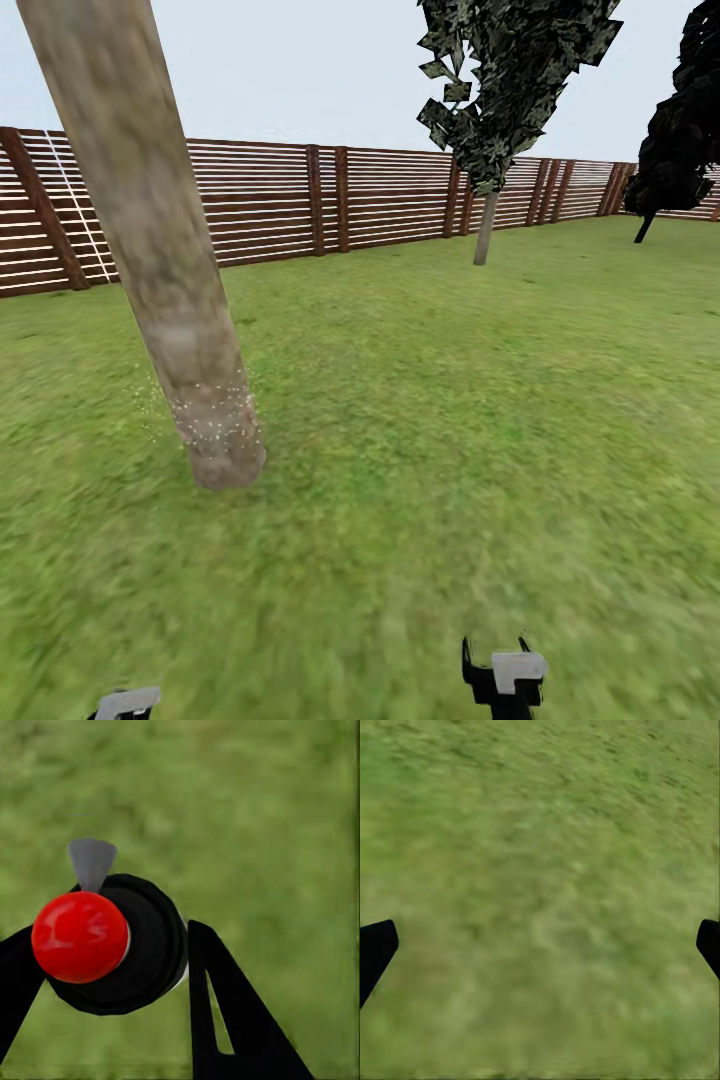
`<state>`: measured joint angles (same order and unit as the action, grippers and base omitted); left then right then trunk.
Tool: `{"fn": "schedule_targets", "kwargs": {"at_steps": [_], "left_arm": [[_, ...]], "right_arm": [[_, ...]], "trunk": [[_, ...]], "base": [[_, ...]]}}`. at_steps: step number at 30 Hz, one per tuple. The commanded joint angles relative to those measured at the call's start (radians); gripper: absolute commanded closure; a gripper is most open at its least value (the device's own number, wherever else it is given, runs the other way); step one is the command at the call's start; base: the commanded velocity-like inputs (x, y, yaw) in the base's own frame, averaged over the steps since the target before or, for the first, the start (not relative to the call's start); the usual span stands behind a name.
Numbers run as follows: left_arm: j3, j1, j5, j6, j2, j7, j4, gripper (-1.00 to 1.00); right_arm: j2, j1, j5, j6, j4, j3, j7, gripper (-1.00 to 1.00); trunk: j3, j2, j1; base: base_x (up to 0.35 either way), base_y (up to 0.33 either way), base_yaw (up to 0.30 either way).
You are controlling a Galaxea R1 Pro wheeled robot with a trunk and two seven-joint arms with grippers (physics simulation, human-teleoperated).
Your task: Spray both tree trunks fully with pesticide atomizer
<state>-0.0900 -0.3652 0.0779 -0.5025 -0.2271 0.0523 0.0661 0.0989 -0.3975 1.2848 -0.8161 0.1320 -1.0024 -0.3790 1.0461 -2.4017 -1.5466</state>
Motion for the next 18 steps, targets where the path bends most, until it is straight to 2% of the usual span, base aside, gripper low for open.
{"fn": "schedule_targets", "kwargs": {"at_steps": [1,6,8,12,18], "left_arm": [[-0.007,0.004,0.008,-0.002,0.002,0.005,0.000,1.00],[-0.008,0.011,0.008,-0.004,0.003,0.004,0.000,1.00],[-0.008,0.011,0.008,-0.004,0.002,0.004,0.000,1.00],[-0.007,0.011,0.008,-0.004,0.003,0.004,0.000,1.00],[-0.007,0.011,0.009,-0.004,0.011,0.004,0.000,1.00]], "right_arm": [[-0.001,0.000,0.010,0.000,-0.010,-0.005,-0.007,-1.00],[-0.002,0.001,0.010,0.000,-0.034,-0.005,-0.006,-1.00],[-0.002,0.018,0.010,0.001,-0.065,-0.005,-0.006,-1.00],[-0.002,0.051,0.010,0.001,-0.070,-0.005,-0.007,-1.00],[-0.002,0.055,0.010,0.001,-0.070,-0.005,-0.006,-1.00]], "trunk": [[0.001,0.000,0.000],[0.001,0.000,0.000],[0.001,0.000,0.000],[0.001,0.000,0.000],[0.001,0.000,0.000]], "base": [[0.000,0.000,0.000],[0.000,0.000,0.000],[0.000,0.000,0.000],[0.000,0.000,0.000],[0.000,0.000,0.000]]}}
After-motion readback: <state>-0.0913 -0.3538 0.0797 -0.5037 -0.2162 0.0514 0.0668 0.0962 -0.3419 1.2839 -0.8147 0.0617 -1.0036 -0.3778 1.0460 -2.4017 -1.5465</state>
